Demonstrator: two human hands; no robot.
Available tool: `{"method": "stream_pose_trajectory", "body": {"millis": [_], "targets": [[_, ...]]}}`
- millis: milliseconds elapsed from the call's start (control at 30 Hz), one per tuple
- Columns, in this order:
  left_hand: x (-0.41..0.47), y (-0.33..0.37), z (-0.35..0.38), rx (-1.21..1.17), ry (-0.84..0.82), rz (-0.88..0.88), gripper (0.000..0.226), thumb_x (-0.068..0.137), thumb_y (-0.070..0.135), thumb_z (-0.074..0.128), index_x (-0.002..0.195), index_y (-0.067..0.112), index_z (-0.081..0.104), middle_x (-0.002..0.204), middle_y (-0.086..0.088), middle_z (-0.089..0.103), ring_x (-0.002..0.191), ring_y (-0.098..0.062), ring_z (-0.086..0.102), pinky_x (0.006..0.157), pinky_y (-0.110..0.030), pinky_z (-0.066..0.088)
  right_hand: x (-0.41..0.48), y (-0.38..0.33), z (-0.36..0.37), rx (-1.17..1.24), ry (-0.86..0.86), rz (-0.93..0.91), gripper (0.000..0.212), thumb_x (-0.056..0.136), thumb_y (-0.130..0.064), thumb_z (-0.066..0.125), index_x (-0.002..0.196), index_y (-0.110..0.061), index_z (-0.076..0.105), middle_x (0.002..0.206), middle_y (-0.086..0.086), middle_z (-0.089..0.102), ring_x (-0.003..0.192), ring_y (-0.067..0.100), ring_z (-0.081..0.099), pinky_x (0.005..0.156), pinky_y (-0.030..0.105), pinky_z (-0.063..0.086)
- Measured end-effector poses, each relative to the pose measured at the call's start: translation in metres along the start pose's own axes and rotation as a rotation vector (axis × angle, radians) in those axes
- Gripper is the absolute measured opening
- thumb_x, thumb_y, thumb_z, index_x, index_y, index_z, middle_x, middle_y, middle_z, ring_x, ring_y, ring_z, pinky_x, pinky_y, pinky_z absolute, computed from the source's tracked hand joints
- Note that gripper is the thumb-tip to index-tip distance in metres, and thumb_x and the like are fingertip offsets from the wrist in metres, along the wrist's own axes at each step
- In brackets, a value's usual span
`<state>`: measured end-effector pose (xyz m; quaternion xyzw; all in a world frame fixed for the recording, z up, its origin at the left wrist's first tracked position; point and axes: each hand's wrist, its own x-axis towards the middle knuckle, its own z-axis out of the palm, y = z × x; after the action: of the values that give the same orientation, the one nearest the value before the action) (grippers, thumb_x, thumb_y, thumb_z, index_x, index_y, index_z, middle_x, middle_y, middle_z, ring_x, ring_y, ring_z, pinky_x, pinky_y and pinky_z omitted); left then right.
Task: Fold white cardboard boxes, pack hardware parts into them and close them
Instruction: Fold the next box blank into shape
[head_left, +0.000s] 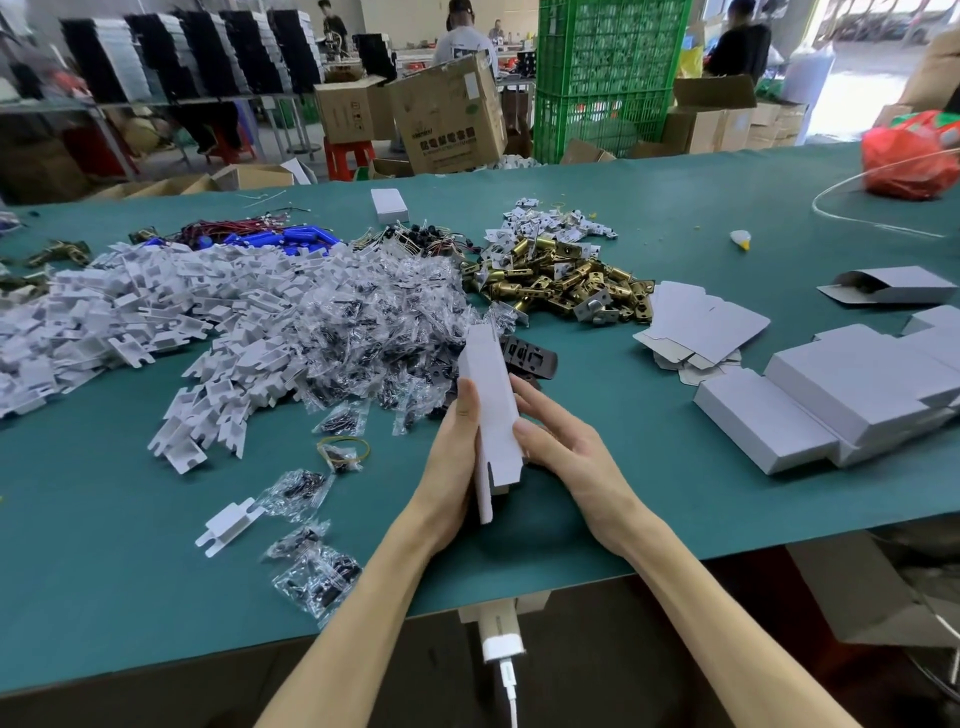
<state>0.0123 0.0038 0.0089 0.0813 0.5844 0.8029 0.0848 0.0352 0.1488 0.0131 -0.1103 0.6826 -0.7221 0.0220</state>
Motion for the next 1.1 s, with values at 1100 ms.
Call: {"method": "stream_pose_trajectory", "body": {"millis": [1100], "targets": [[0.004,-0.016,-0.012,0.096,0.063,0.019,0.024,0.096,0.026,0.071,0.113,0.008,0.073,0.111,-0.01,0.079,0.097,-0.021,0.076,0.08,-0.034,0.062,0.001,0.008,-0.006,0.187,0.345,0.053,0.041,0.096,-0.032,0.066,0.113,0.006,0.063,0.111,0.025,0.071,0.093,0.031,0.069,0.087,0.055,0.055]]}}
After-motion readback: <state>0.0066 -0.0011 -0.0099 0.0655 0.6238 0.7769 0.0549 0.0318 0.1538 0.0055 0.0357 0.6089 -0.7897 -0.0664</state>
